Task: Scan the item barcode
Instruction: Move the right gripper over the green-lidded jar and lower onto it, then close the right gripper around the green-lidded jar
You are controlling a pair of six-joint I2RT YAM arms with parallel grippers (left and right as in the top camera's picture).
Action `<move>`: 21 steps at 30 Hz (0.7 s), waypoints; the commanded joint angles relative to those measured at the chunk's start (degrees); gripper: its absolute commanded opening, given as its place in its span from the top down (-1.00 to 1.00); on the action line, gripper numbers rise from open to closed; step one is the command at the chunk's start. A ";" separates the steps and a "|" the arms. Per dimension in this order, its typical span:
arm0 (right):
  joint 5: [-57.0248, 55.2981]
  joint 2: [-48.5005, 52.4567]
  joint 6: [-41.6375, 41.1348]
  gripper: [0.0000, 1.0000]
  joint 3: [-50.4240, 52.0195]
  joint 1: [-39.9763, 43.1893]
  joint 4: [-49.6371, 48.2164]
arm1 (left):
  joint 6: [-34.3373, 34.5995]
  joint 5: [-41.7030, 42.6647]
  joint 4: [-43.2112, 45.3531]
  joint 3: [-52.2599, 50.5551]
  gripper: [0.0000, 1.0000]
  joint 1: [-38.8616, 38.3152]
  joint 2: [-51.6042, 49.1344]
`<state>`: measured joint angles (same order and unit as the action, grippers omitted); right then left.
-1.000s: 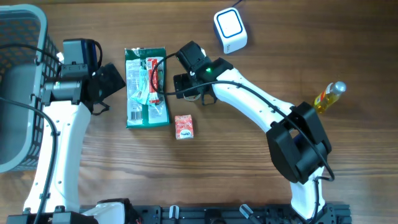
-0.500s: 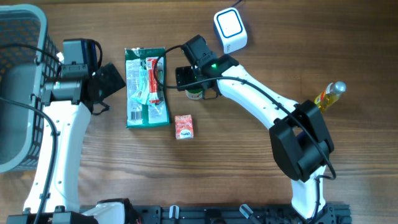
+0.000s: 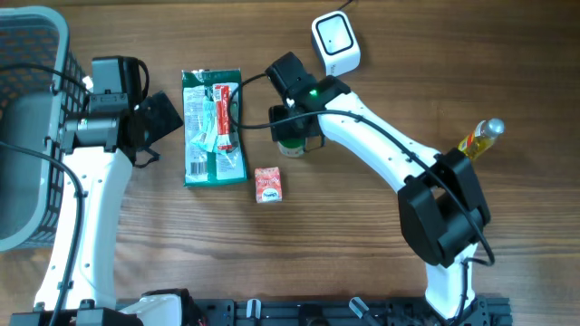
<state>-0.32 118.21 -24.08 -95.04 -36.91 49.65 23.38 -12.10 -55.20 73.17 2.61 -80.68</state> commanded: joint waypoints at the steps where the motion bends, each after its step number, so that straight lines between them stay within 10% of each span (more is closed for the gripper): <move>1: -1.14 1.27 5.42 -0.33 1.53 0.20 4.96 | -0.66 0.11 0.11 0.00 -1.00 -0.26 -0.11; 5: -1.31 0.20 7.78 -0.39 1.53 0.81 6.95 | -0.66 0.11 0.13 0.00 -1.00 -0.26 -0.11; 9: -1.29 -0.81 7.74 -0.99 1.53 1.60 6.99 | -0.66 0.11 0.13 0.00 -1.00 -0.26 -0.11; 21: 2.95 -0.46 0.63 -0.99 1.77 1.64 7.13 | -0.66 0.11 0.13 0.00 -1.00 -0.26 -0.11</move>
<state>1.19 117.51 -18.13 -93.84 -35.29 55.66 23.38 -12.08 -55.18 73.17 2.61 -80.68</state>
